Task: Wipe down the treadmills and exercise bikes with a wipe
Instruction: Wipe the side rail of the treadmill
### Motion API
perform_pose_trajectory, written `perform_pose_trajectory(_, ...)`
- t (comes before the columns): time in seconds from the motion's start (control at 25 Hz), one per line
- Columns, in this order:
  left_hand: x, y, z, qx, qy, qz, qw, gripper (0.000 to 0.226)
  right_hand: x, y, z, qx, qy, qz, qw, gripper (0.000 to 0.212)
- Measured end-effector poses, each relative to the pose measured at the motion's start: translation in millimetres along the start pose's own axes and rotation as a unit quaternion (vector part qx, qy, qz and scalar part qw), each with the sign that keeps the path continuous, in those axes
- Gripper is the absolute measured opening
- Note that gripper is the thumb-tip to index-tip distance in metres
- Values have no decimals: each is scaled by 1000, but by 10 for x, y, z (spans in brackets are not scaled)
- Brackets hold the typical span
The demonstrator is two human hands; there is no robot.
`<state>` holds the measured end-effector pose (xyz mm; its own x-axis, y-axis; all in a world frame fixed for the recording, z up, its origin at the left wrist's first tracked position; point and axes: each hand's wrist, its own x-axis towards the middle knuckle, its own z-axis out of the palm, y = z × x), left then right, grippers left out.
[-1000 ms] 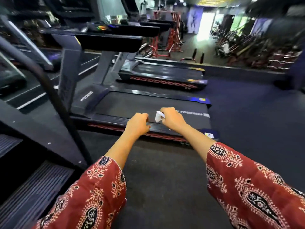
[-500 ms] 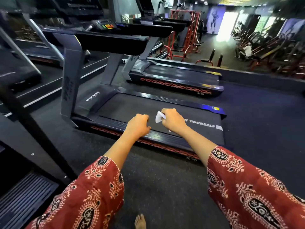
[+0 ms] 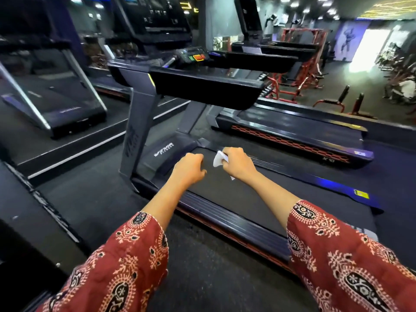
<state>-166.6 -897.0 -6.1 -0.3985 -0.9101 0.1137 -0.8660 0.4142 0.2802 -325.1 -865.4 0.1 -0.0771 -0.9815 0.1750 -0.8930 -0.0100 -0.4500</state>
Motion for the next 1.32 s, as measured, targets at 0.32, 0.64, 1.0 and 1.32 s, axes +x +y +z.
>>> perform_pose_trajectory(0.32,1014,-1307,-182,10,49,-118,992,31,1782,-626,727,7,-54,-109,993,14)
perform_pose_trajectory(0.64,2073,-2434,-663,13,96,-226,969,31,3562,-1451,1217,35,-83,-217,972,9)
perform_pose_trajectory(1.0,2685,-3512,-815,16,110,-268,957,32,4530,-2219,1769,59,-109,-244,962,6)
perform_pose_trajectory(1.32,3682,-4552,-1492,4,163,-129,978,19,5552,-3099,1783,72,78,-237,966,17)
